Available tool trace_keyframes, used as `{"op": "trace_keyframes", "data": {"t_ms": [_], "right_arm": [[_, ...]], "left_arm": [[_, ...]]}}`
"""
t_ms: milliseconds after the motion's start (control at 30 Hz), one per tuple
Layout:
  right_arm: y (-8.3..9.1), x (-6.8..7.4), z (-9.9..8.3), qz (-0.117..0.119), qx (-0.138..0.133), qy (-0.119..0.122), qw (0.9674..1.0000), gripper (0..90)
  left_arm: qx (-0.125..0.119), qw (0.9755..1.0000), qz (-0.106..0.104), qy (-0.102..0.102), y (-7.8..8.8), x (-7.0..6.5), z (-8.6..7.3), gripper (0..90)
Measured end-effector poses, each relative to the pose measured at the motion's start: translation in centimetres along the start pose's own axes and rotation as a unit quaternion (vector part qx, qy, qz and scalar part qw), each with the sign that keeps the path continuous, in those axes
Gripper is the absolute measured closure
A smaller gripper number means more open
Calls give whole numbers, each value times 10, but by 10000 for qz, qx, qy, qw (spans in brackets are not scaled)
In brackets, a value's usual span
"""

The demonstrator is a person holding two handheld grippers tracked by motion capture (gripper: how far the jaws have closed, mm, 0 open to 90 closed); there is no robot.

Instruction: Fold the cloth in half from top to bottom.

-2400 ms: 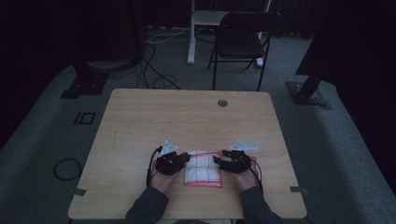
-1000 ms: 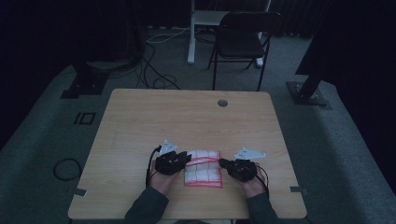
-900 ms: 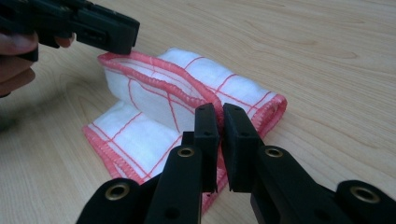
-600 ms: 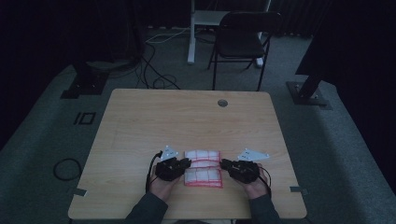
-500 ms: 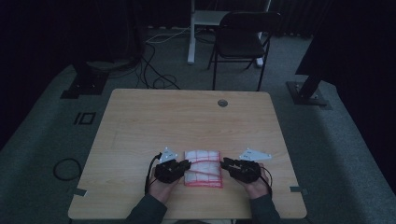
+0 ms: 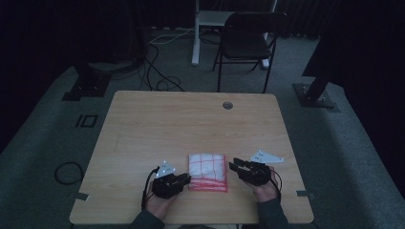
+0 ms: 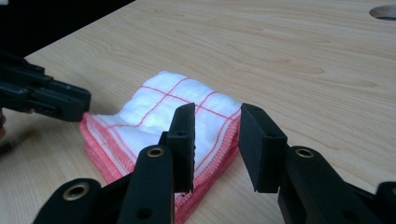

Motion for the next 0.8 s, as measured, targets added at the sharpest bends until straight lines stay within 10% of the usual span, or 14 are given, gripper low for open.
{"op": "trace_keyframes", "data": {"t_ms": [800], "right_arm": [[-7, -12, -23, -533, 237, 35, 9983, 657]], "left_arm": [[-120, 9964, 842, 76, 27, 37, -8, 741]]}}
Point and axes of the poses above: each handheld gripper's, and its own axes: y roughly backward along the jaws, z roughly out of its top, x roughly to its left, the point moved 1 cm from there along -y, roughly forward along the jaws, and after that the axes turned 12 degrees about -z, right-handed, at the moved point
